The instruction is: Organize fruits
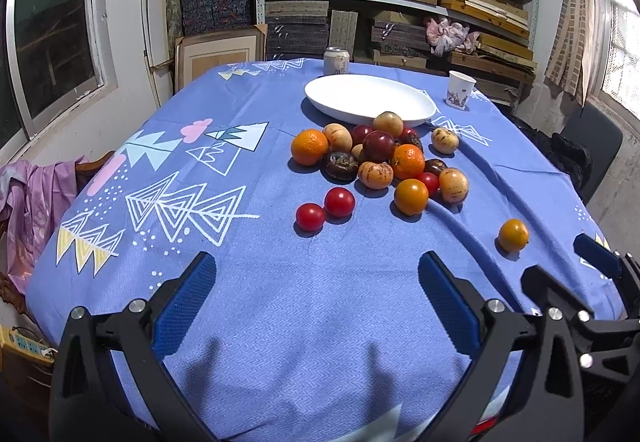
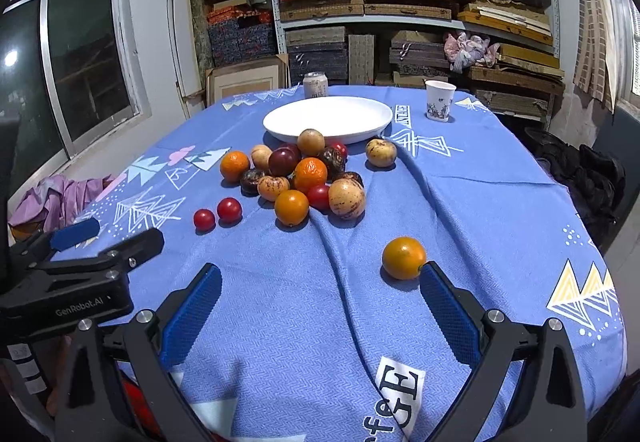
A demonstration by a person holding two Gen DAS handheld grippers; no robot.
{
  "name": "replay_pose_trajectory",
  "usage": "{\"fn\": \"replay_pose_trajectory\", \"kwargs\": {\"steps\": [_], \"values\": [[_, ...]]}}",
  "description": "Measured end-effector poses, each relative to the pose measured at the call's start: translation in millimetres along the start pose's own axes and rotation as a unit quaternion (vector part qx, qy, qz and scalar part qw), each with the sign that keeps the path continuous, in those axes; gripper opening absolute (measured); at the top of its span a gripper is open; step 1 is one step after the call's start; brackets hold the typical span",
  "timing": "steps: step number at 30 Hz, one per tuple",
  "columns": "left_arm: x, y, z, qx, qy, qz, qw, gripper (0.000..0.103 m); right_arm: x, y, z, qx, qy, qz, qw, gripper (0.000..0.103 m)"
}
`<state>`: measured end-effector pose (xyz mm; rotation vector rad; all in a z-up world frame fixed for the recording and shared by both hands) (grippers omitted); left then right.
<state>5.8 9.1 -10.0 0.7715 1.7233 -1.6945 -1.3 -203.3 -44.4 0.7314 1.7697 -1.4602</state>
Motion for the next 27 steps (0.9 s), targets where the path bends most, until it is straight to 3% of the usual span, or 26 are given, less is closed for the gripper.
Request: {"fn": "replay_pose_trajectory", "kwargs": {"steps": [17,27], "values": [[11.4,-0.3,3.9,-0.005,0.009,-0.004,0.9999,0.099,5.2,-4.6,-4.8,-0.012,0.024,0.009,1.0,0.1],[21.2,-2.3,0.1,-0.03,-0.001,-0.006,0.9995,0.099,15.2,0.3,-8.8,-0.019,0.034,-0.003,0.999,0.1]]}}
Point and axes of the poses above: each gripper's, at about its wrist camera, not at the fingertips, and y roughly the way its jaws point, z to its right, x to its underside, the point moved 1 cm from there along y, roughly the way its jaws point, and after that the axes turned 1 degree about y, right-handed, at the moved point
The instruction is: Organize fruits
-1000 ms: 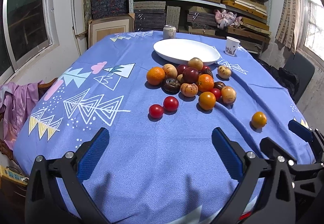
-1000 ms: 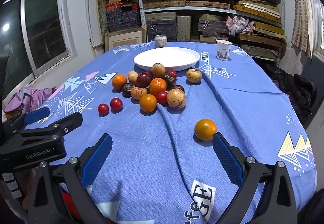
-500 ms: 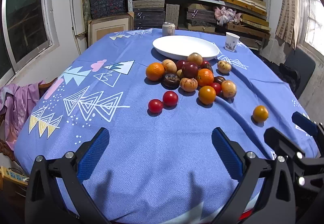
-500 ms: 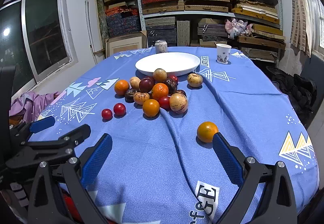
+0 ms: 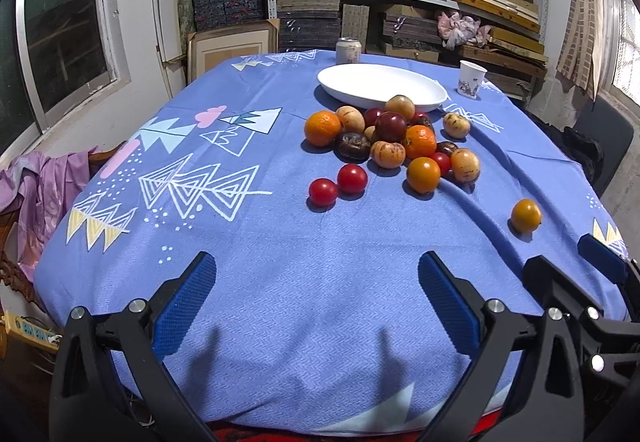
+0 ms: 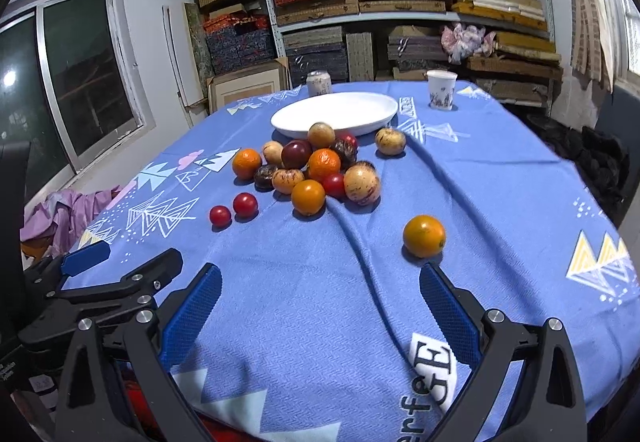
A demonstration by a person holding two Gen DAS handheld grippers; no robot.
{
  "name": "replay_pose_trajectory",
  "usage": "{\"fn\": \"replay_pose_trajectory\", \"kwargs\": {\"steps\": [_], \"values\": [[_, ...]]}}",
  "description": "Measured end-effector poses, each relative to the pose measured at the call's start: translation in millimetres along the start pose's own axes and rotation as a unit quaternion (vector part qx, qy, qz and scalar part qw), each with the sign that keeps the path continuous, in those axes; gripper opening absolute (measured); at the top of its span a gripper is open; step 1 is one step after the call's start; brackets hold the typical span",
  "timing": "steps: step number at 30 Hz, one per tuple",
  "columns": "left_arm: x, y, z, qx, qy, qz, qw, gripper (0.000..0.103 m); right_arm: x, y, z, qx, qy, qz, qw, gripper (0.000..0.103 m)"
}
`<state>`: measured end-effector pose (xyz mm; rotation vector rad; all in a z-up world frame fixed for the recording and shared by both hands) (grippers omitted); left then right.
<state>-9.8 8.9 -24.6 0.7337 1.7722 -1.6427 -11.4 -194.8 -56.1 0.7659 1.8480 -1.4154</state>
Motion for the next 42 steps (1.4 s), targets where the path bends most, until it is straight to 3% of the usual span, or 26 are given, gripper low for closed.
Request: {"fn": "replay_pose_trajectory", "kwargs": {"steps": [10,21,32,36,42], "values": [[0.4,-2.0,0.0,-0.004,0.0,0.005,1.0,0.099,1.0,-1.2,-1.7,0.006,-0.001,0.006,1.0,0.1],[0.4,3.2,5.2,0.021,0.006,-0.009,0.9997,0.099,-2.9,-4.3,-0.4,-0.006,-0.02,0.014,1.0,0.1],[1.5,13.1,7.7,0.019,0.013,-0.023,0.9995,0.099,-7.3,-0.9,22.9,-0.042,0.038,0.011,0.998,0.1],[1.0,21.5,6.0,0.016,0.015,-0.03,0.9993,0.099,-10.4,5.1,31.8,-0.025,0.031,0.009,0.999,0.1],[-5.1,38.5,-8.7,0.005,0.009,-0.035,0.9993,0.099,-14.7,26.3,34.8,0.026,-0.053,-0.012,0.998,0.1]]}}
Point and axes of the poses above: each gripper's, at about its wrist camera, not at the fingertips, and y roughly the way its jaws point, z to its right, x to its underside, the point moved 1 cm from there along y, roughly the way its jaws point, and after that the axes turned 1 degree about y, right-handed, at the moved point
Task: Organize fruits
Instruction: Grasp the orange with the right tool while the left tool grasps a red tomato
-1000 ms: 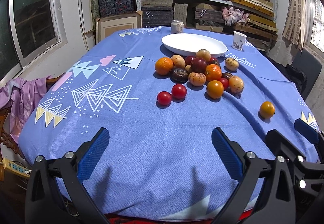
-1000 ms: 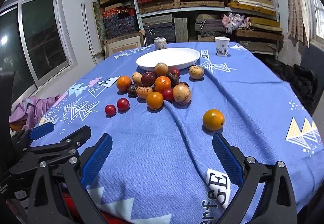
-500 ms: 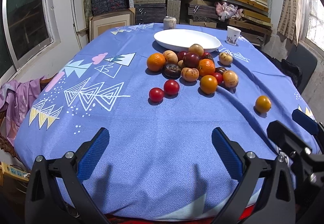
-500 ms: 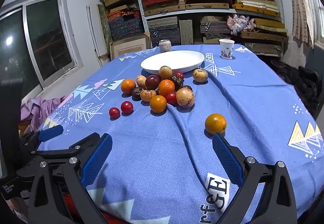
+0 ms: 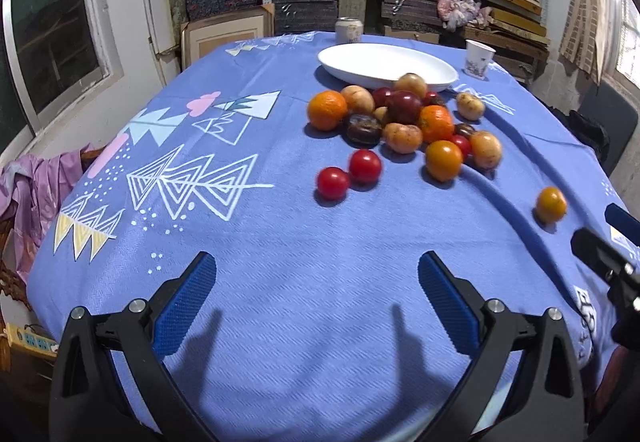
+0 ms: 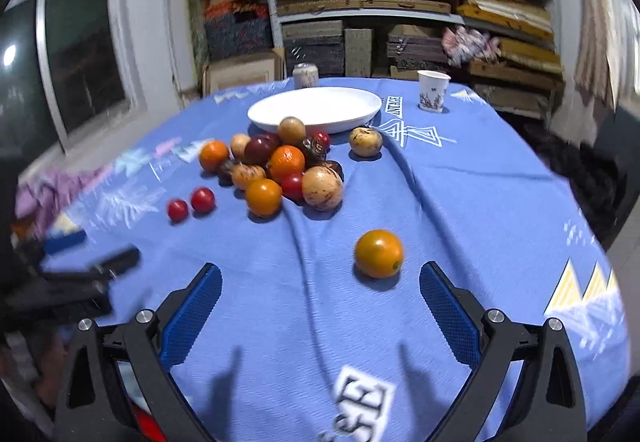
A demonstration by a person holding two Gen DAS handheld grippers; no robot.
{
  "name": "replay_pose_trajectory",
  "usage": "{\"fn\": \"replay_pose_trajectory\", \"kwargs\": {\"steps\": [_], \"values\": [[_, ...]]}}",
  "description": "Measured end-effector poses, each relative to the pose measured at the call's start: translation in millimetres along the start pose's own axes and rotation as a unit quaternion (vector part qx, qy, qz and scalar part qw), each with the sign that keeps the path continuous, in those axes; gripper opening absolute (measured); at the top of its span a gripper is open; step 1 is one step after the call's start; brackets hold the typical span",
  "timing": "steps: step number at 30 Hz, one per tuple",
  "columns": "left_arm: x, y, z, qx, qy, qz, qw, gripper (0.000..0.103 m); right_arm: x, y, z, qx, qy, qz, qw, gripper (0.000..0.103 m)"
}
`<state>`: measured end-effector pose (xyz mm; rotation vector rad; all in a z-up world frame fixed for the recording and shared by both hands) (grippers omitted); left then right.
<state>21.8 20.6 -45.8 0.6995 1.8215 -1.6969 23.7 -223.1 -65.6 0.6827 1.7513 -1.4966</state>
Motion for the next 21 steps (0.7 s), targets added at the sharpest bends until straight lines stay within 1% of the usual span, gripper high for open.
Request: {"fn": "replay_pose_trajectory", "kwargs": {"steps": [1,3,5,6,9,10,11,13,14,17,21], "values": [[-1.0,3.7,-3.2,0.002,-0.005,-0.004,1.0,0.099,-1.0,5.5,1.3,0.006,-0.01,-0.004,1.0,0.1],[-2.2,9.9,-7.6,0.005,-0.012,-0.012,0.9998,0.099,-2.9,14.8,6.6,0.004,-0.009,-0.012,1.0,0.1],[-3.1,14.9,-9.9,0.006,-0.015,-0.019,0.9997,0.099,-6.9,26.6,17.8,-0.013,0.013,-0.026,0.999,0.094],[-4.0,17.1,-11.2,0.008,-0.015,-0.02,0.9997,0.099,-8.8,30.8,23.4,-0.02,0.026,-0.031,0.999,0.093],[-6.7,21.1,-10.7,0.01,-0.011,-0.019,0.9997,0.099,-15.5,48.1,38.2,-0.021,0.047,-0.044,0.998,0.09],[-8.2,22.9,-9.5,0.013,-0.008,-0.02,0.9997,0.099,-15.6,51.7,39.5,-0.019,0.049,-0.049,0.997,0.085],[-10.5,26.6,-7.5,0.019,-0.003,-0.023,0.9996,0.099,-15.7,56.5,41.0,-0.019,0.05,-0.055,0.997,0.081],[-14.9,33.1,-3.6,0.036,0.004,-0.03,0.9989,0.099,-15.6,64.3,43.7,-0.024,0.055,-0.064,0.996,0.077],[-18.6,38.0,-1.6,0.052,0.008,-0.037,0.9979,0.099,-14.9,65.7,43.9,-0.027,0.057,-0.066,0.996,0.076],[-28.6,49.9,-0.4,0.085,0.001,-0.051,0.9951,0.099,-14.2,67.6,43.0,-0.024,0.058,-0.067,0.996,0.076],[-42.0,69.2,-3.2,0.109,-0.019,-0.075,0.991,0.099,-12.3,71.1,45.9,-0.02,0.07,-0.07,0.995,0.076]]}}
Point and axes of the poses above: each gripper's, at about its wrist camera, not at the fingertips, and y roughly the way its jaws point, z to its right, x to its underside, the point moved 1 cm from there along y, roughly the way its jaws point, and after that the axes turned 1 degree about y, right-handed, at the moved point
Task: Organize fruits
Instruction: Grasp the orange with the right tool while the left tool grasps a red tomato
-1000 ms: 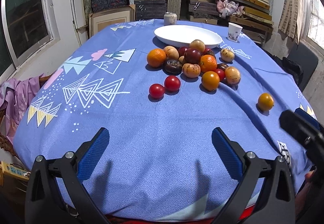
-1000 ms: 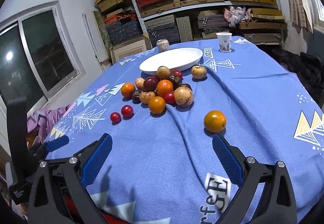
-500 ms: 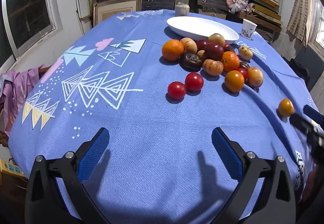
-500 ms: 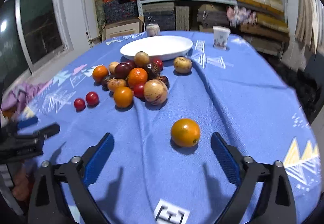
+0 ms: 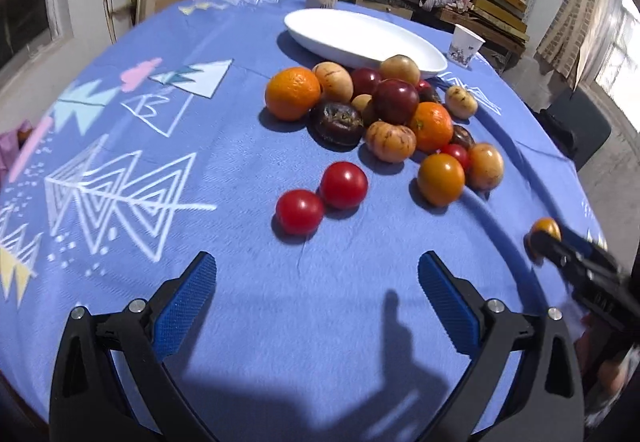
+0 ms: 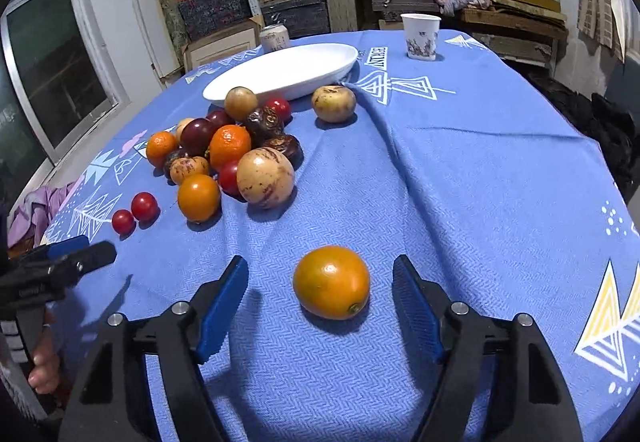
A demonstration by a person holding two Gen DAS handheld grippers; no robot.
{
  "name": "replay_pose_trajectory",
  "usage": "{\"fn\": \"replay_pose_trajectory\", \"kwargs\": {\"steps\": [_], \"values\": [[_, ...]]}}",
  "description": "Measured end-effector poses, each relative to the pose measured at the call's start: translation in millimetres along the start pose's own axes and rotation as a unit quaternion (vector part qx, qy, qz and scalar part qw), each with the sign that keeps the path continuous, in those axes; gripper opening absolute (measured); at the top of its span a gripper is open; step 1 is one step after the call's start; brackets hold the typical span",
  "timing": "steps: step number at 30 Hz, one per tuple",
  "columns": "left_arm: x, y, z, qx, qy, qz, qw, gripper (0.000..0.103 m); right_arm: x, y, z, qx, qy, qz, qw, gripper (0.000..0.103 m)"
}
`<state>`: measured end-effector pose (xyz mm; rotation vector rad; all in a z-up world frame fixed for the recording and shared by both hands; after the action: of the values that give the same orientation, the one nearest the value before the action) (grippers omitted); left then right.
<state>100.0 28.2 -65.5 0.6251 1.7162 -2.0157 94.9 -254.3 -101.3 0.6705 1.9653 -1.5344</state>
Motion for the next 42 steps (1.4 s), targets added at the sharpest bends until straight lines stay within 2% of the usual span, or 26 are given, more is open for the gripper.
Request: {"fn": "replay_pose_trajectory", "kwargs": {"steps": [2,4,5,6,8,16,19,22,25,28,33,35,42], "values": [[-6.4,7.1,-3.5,0.002,-0.007,-0.006,1.0,0.098,0.8,-0.3,-0.6,0.004,-0.001,0.001,1.0,0.076],[-11.3,13.4,-5.7,-0.001,-0.009,-0.009,0.9999,0.09,0.9,0.2,-1.6,0.007,-0.006,0.0,1.0,0.076],[-12.6,16.5,-6.1,0.001,-0.007,-0.014,0.9999,0.076,1.0,0.8,-2.1,0.009,-0.007,-0.001,1.0,0.076],[-14.0,21.3,-6.2,-0.002,-0.002,-0.022,0.9997,0.068,0.9,1.8,-2.5,0.009,-0.009,-0.002,1.0,0.076],[-14.9,21.7,-5.4,-0.015,0.007,-0.015,0.9997,0.06,0.4,4.0,-2.1,0.009,-0.007,-0.008,1.0,0.076],[-17.5,21.3,-13.6,0.02,-0.004,-0.006,0.9998,0.059,0.3,7.4,0.9,0.002,0.001,-0.016,1.0,0.076],[-20.4,25.0,-8.3,0.015,0.01,-0.005,0.9998,0.052,0.1,8.9,-0.4,0.003,-0.001,-0.019,1.0,0.075],[-23.6,28.2,-2.3,0.011,0.027,-0.007,0.9996,0.041,0.2,9.8,0.2,0.001,0.001,-0.021,1.0,0.073],[-23.7,28.8,-2.5,0.009,0.027,-0.006,0.9996,0.037,0.6,11.0,0.1,-0.001,0.0,-0.024,1.0,0.067],[-23.3,28.0,-2.6,0.004,0.027,-0.004,0.9996,0.028,1.0,11.5,-0.1,-0.001,-0.001,-0.026,1.0,0.062],[-16.6,22.7,-4.4,0.008,0.023,0.0,0.9997,0.026,2.0,11.3,0.1,-0.003,-0.002,-0.025,1.0,0.05],[-13.9,21.0,-2.7,0.003,0.028,0.003,0.9996,0.026,2.4,10.9,0.3,-0.006,-0.001,-0.023,1.0,0.04],[-14.7,3.8,6.8,0.008,0.041,0.025,0.9988,0.026,2.9,7.7,-0.6,-0.022,-0.003,-0.019,1.0,0.039]]}}
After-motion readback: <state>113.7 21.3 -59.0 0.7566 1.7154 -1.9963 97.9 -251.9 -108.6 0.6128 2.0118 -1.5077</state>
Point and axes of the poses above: each gripper's, at about its wrist camera, not at the fingertips, and y roughly the way its jaws point, z to its right, x to its underside, the point moved 1 cm from there along y, roughly the way its jaws point, and after that the axes turned 1 degree about y, right-handed, at the moved point
